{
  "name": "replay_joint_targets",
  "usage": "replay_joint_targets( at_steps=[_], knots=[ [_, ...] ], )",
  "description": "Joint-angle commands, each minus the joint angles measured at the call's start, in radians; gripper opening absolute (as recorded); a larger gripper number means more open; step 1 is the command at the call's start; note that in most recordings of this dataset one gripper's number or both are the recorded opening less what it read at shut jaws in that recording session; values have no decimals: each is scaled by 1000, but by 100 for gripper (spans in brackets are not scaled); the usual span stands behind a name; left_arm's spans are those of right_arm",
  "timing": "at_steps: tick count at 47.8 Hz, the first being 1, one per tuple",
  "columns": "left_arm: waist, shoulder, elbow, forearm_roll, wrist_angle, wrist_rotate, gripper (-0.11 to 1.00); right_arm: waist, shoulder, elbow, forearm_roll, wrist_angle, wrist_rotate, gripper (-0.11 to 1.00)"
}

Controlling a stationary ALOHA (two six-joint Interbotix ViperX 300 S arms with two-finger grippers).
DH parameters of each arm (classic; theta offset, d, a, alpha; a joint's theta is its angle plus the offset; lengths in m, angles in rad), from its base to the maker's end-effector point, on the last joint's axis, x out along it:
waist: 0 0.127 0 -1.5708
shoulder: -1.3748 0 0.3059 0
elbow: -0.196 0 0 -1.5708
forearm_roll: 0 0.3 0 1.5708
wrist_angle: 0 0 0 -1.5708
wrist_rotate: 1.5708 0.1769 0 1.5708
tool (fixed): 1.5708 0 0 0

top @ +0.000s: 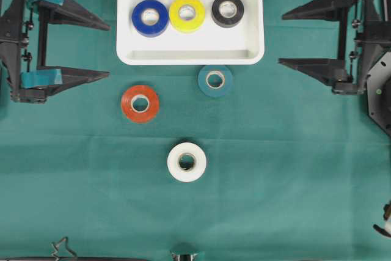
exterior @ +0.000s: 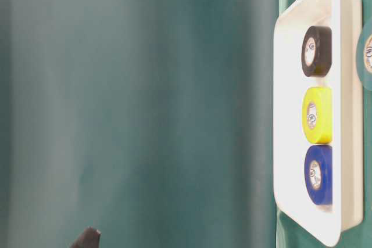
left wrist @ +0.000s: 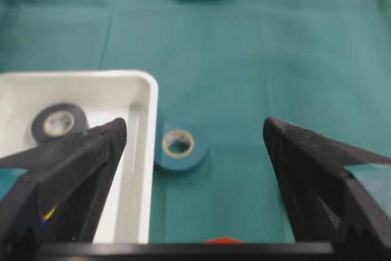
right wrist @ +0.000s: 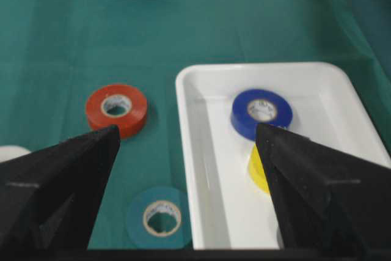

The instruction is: Pick up the tape from a random location and place it into the white case.

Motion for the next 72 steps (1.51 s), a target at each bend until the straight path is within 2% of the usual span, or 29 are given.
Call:
replay_joint_targets(
  at_steps=[1, 43, 72],
  knots=[
    [-3, 15, -12, -2, -28, 5, 97, -3, 21, -35, -9, -29, -2, 87],
    [-3, 3, 28, -2, -29, 0, 97, -3, 38, -34, -9, -29, -2, 87],
    [-3, 18, 55, -2, -71, 0, 97, -3, 51, -23, -9, -34, -2, 87]
  ],
)
